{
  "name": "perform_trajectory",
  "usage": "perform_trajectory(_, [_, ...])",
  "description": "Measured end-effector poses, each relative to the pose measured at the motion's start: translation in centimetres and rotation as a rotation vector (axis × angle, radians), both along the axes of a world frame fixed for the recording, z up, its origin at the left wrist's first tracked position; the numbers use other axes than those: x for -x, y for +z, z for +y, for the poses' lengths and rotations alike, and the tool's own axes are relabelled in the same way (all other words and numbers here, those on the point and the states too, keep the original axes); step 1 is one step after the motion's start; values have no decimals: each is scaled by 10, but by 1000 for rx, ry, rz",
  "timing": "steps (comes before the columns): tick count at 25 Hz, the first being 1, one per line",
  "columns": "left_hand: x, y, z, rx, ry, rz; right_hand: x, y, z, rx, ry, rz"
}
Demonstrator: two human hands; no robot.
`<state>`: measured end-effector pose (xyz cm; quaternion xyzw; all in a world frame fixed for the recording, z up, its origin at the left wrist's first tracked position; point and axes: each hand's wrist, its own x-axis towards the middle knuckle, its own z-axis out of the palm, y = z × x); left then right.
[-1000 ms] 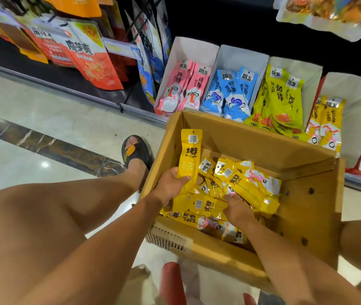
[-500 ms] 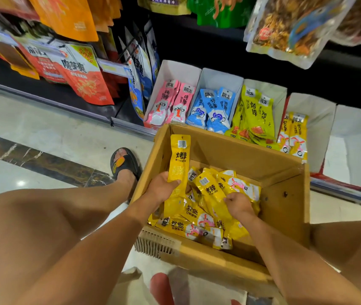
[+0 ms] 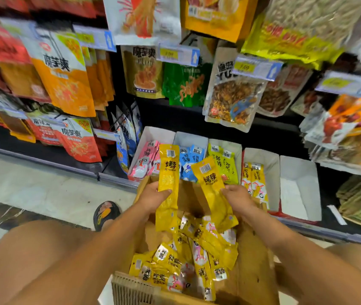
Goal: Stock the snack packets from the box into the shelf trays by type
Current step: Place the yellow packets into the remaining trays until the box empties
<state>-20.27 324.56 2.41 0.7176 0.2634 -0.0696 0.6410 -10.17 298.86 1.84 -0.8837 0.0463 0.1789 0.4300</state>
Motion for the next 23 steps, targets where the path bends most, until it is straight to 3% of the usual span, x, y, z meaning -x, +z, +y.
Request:
perform_trajectory(6, [-37,73,-14,44,-117,-60,-25,77,-22,-110,67,-224])
perform_trajectory(10, [-55,90,-28,144,-169,-84,-27,84,-20,-173,-32,-164])
perform_trajectory(15, [-72,70,-38,254,-158,-29,-29,50,-12,-381,-109,145])
perform_trajectory(23, [-91,46,-30,414,-59,6,-37,38,7,-496,-82,220])
